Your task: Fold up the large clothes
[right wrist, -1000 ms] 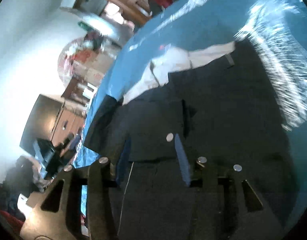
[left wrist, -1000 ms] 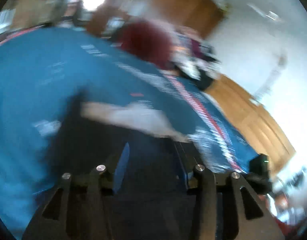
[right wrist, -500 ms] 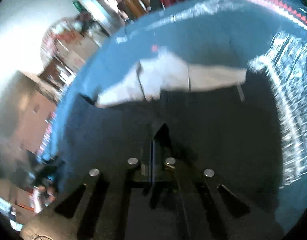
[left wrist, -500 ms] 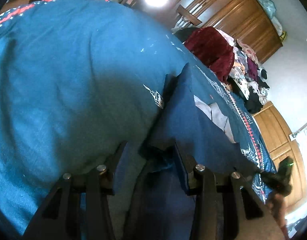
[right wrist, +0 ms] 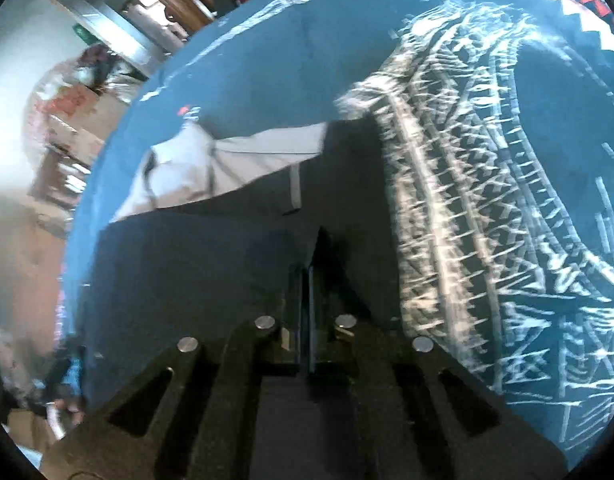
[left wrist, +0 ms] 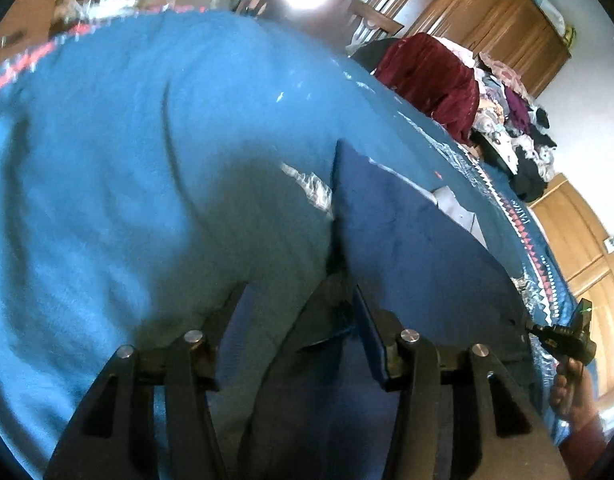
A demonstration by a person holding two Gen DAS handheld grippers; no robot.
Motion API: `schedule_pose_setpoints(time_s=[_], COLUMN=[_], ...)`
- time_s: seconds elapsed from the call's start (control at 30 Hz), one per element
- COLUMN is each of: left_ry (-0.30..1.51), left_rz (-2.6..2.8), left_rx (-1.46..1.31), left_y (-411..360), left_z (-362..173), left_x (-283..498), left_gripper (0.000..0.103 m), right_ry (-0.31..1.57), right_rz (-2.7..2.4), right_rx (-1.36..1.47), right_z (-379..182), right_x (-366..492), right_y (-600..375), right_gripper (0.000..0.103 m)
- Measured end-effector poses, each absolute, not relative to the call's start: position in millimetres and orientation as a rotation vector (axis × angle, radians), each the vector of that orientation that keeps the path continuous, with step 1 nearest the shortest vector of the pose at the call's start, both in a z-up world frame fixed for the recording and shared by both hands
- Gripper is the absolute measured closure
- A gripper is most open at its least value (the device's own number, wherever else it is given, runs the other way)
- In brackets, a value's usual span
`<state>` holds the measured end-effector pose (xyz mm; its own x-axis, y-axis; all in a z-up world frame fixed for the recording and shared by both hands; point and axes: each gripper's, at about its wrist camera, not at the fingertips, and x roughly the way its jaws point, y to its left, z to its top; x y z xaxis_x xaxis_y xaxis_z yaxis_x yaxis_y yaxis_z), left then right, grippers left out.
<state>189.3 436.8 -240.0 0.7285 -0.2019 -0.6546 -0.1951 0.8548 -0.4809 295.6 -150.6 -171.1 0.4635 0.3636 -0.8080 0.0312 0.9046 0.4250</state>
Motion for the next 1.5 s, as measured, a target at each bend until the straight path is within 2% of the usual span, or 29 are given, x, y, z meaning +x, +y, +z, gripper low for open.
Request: schedule_pose_setpoints(time_s=[0.07,0.13,0.2,0.3,0.33,0.37,0.47,0.53,0.63,0.67,0.7,0.77,0.83,0.9,0.93,0.97,1.0,1.1,1.13,1.17,1.2,1.33,1.4,1.43,1.47,1.5], left_ry=[0.727,0.715,0.726,0.828,0.879,0.943,0.915,0.895,0.823,0.794,0.785,0.805,0.852,0.925,0.941,0.946,0.948,0.96,0.972,0.994,1.015,0.972,0.953,0.932,0.922,0.917], left_rz=[-0.016,-0.027,-0.032,-0.051,-0.014,0.011,0.014,0.084,0.044,-0.027,-0.088,-0.261,-0.337,-0.361,-0.347,-0.345,-0.354,-0.334,-0.359,-0.398,-0.44,-0.356,-0.267,-0.206,-0.163,-0.091], left_rx=[-0.531,-0.489,-0.424,-0.37,-0.343,-0.353,-0.445,-0.406,-0.415,-0.404,-0.401,-0.381,-0.324,-0.321,-0.337,-0.382,-0.437,-0.515,-0.564,-0.638,-0.709,-0.712,-0.694,-0.666,-0.653,-0.634], left_y=[429,418,400,374,370,371,389,395,377,351,331,270,223,196,196,204,215,258,273,293,312,367,393,407,417,428], left_z=[-222,-206,-199,-222,-235,-251,-248,-239,-215,-203,-199,-202,-214,-234,-241,-245,-246,-243,-246,-252,-259,-260,-256,-253,-252,-249], left_x=[190,201,222,263,273,283,275,264,251,250,254,272,292,316,325,332,336,345,349,348,348,316,294,281,273,261], left_gripper=[0.049,0.042,0.039,0.035,0.035,0.035,0.039,0.039,0.04,0.038,0.031,0.027,0.027,0.029,0.031,0.032,0.035,0.043,0.05,0.064,0.074,0.075,0.058,0.057,0.052,0.052], right_ry=[1.021,0.936,0.942,1.032,1.077,1.094,1.08,1.03,0.952,0.944,0.946,0.968,0.981,1.014,1.026,1.036,1.05,1.075,1.085,1.086,1.083,1.069,1.058,1.054,1.056,1.057], right_rz=[0.171,0.187,0.27,0.414,0.397,0.385,0.344,0.276,0.331,0.37,0.439,0.54,0.593,0.589,0.582,0.584,0.585,0.53,0.51,0.5,0.476,0.48,0.467,0.446,0.402,0.342], right_rx=[0.388,0.356,0.322,0.295,0.312,0.339,0.38,0.295,0.324,0.324,0.326,0.325,0.329,0.373,0.391,0.408,0.43,0.423,0.438,0.46,0.459,0.488,0.462,0.442,0.414,0.368], right_z=[-156,-136,-136,-165,-182,-192,-188,-171,-148,-144,-144,-150,-161,-176,-183,-187,-193,-196,-198,-199,-200,-197,-192,-189,-185,-179], right_x=[287,274,275,285,290,294,289,277,260,259,259,265,276,291,299,303,309,312,310,309,306,292,282,281,278,272], right_y=[-153,-141,-116,-83,-87,-93,-114,-116,-97,-83,-61,-25,-4,-6,-12,-20,-32,-58,-74,-89,-103,-136,-139,-137,-135,-135], right_gripper=[0.09,0.085,0.08,0.081,0.089,0.103,0.102,0.093,0.088,0.082,0.08,0.08,0.08,0.081,0.085,0.097,0.103,0.103,0.103,0.103,0.103,0.103,0.103,0.103,0.098,0.092])
